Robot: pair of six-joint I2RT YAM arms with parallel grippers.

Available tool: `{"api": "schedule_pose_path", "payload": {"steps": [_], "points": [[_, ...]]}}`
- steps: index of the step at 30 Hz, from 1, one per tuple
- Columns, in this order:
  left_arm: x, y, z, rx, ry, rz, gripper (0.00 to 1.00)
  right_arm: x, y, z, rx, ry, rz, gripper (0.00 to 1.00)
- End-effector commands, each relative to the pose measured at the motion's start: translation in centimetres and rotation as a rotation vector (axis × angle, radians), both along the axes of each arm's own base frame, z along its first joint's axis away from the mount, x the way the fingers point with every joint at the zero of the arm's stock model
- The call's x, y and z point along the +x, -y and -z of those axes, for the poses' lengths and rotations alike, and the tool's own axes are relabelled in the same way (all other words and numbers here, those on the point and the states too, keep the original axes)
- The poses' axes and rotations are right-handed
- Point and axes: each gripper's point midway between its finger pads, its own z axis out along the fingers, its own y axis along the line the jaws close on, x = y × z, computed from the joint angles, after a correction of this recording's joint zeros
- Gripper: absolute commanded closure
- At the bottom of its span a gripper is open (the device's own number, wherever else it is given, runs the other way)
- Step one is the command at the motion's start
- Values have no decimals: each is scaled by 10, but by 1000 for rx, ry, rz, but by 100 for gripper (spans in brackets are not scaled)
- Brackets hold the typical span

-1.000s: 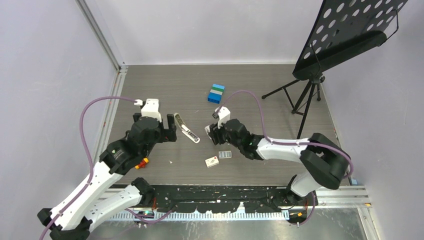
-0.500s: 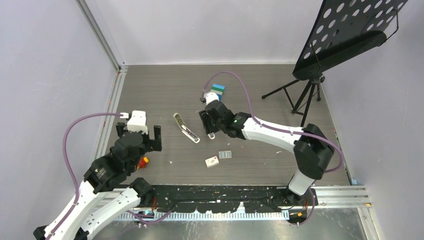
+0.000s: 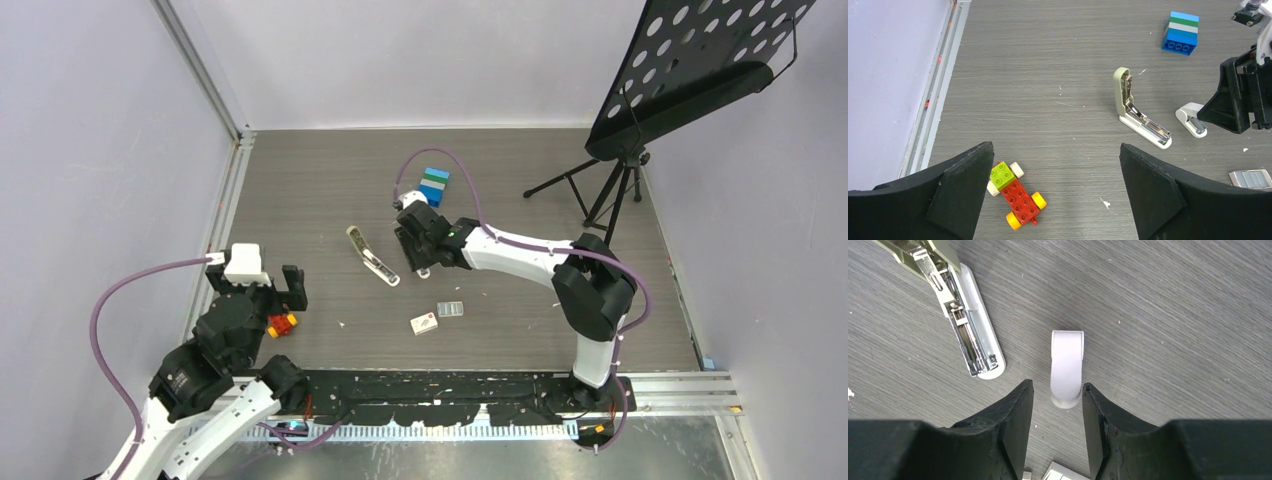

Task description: Load the staples into the stapler

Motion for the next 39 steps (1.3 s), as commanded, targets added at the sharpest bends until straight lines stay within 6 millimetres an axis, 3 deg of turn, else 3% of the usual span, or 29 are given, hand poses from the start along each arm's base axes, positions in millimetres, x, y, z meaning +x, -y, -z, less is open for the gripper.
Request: {"api": "schedule_pose_path", "payload": {"steps": [1, 10, 16, 33, 39], "points": [[3, -3, -8, -20, 46, -23, 0, 9, -12, -7, 36, 3, 1, 55], [5, 1, -7, -17, 37, -11, 0, 6, -8, 4, 25, -24, 2, 72], [5, 2, -6, -13, 33, -7, 0, -1, -1, 22, 12, -49, 6, 81], [6, 3, -5, -8, 30, -8, 0, -11, 15, 63, -14, -64, 26, 92], [7, 4, -4, -6, 28, -4, 0, -12, 18, 67, -21, -65, 32, 94]]}}
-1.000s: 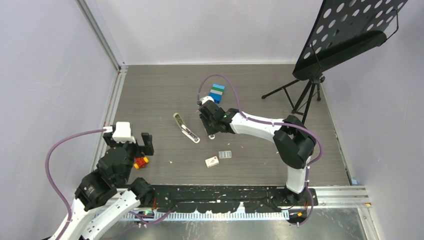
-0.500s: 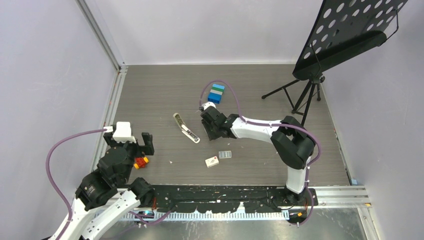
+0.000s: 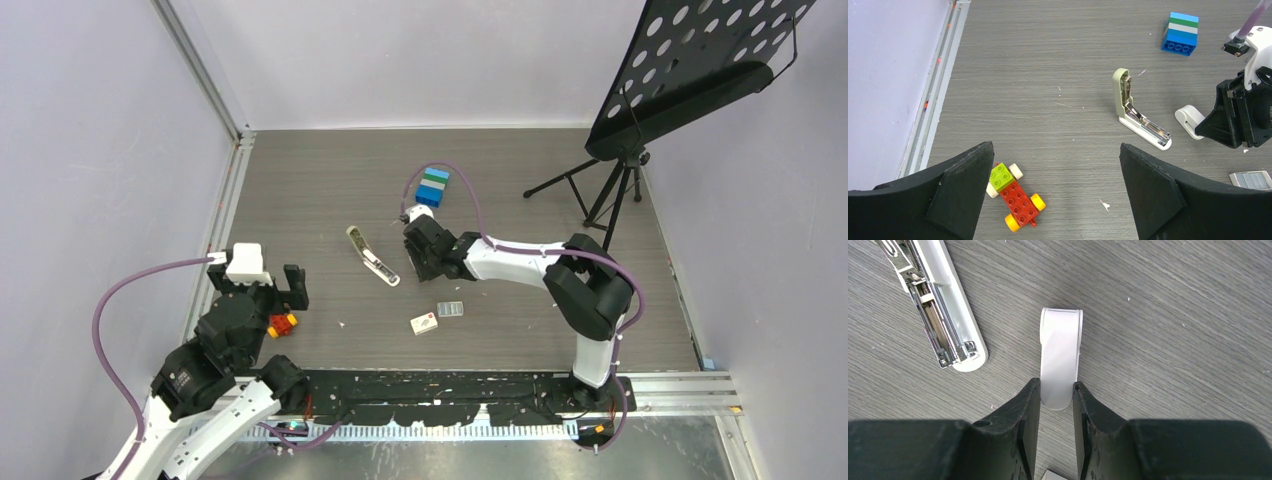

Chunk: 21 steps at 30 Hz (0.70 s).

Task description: Load the staples into the stapler

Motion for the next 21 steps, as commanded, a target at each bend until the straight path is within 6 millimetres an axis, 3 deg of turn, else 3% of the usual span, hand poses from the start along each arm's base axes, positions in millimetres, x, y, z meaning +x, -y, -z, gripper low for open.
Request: {"api": "schedule_pose_path", "payload": {"steps": [1, 10, 21], "points": [[5, 3, -6, -7, 23, -2, 0, -5, 6, 22, -19, -30, 17, 94], [4, 2, -7, -11, 28, -3, 0, 9, -1, -29, 23, 52, 21, 94], [3, 1, -7, -15, 32, -1, 0, 25, 22, -50, 7, 90, 65, 94]]}}
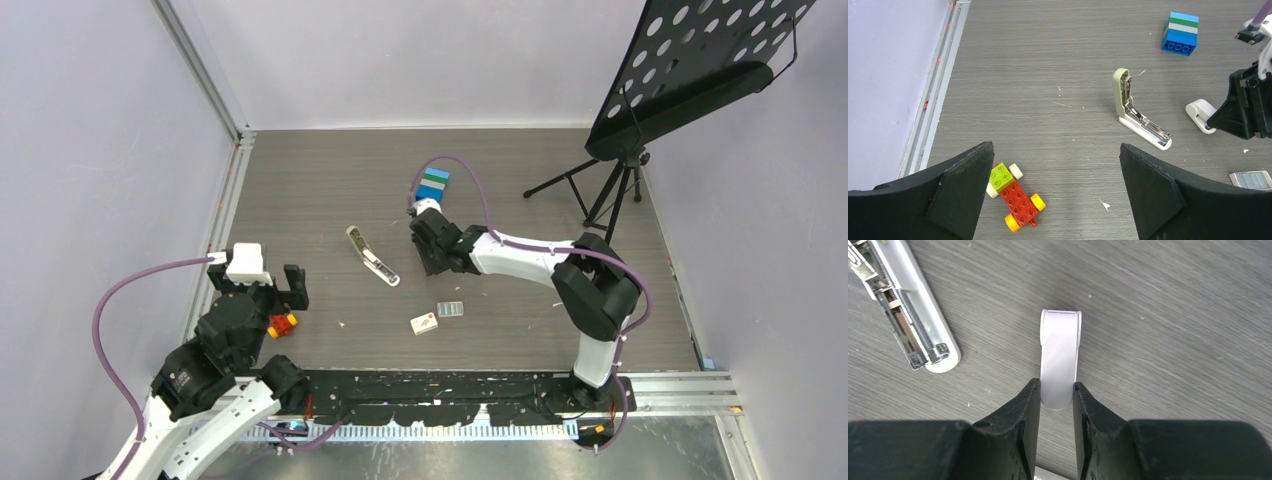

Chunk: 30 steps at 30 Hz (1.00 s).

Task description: Load the staples into the stapler

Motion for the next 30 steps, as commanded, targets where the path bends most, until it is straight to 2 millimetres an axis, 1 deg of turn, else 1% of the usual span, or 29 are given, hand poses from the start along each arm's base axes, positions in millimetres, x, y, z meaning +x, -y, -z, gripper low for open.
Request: {"api": "schedule_pose_path", "payload": {"steps": [1, 5, 10, 13, 17, 20, 26, 28, 30], "points": [[3, 2, -7, -16, 32, -1, 0, 19, 8, -42, 42, 87, 33, 94], [3, 2, -7, -15, 31, -1, 0, 26, 22, -44, 23, 96, 52, 93], [3, 2, -7, -14, 30, -1, 0, 38, 49, -46, -3, 100, 78, 92], [4, 2, -7, -12, 29, 1, 0, 46, 66, -45, -30, 95, 86, 90], [4, 3, -7, -12, 28, 3, 0, 54, 82, -40, -57, 90, 89, 87], [4, 3, -7, -12, 29, 4, 0, 60, 89, -32, -75, 75, 91, 86], [4, 3, -7, -13, 30, 6, 0, 64, 94, -11, -86, 28, 89, 85], [4, 3, -7, -13, 30, 5, 0, 64, 96, -7, -92, 21, 86, 82], [4, 4, -7, -13, 30, 6, 0, 63, 96, -6, -93, 19, 85, 76]]}}
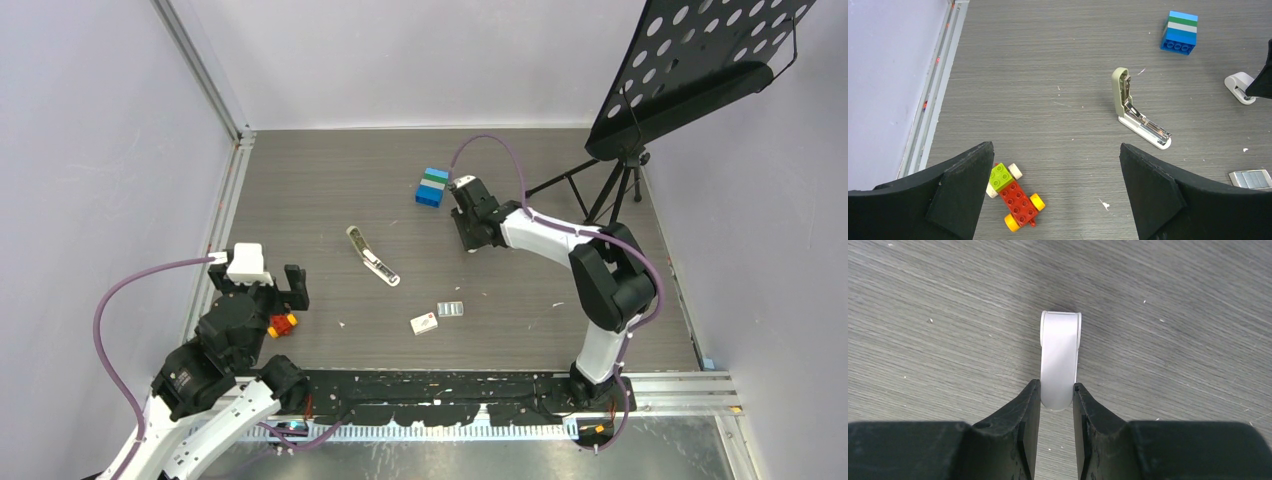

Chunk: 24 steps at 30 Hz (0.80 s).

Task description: Load the staples into the stapler

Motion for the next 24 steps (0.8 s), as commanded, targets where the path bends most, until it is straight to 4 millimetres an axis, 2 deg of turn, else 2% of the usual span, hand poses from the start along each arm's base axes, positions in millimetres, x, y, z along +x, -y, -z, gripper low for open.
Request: {"api": "schedule_pose_path", "payload": {"steps": [1, 5, 14, 20, 24], "points": [[4, 3, -8, -14, 31, 3, 0, 2, -2, 1, 8, 8, -24, 73], [4, 4, -8, -12, 29, 7, 0, 0, -1, -2, 14, 12, -14, 62], [3, 4, -8, -20, 36, 14, 0, -19, 0, -31, 87, 7, 14, 38], [1, 4, -9, -29, 44, 19, 0, -49, -16, -46, 141, 22, 8, 32], [0, 3, -9, -36, 49, 22, 0, -79, -33, -45, 179, 6, -10, 32]]}}
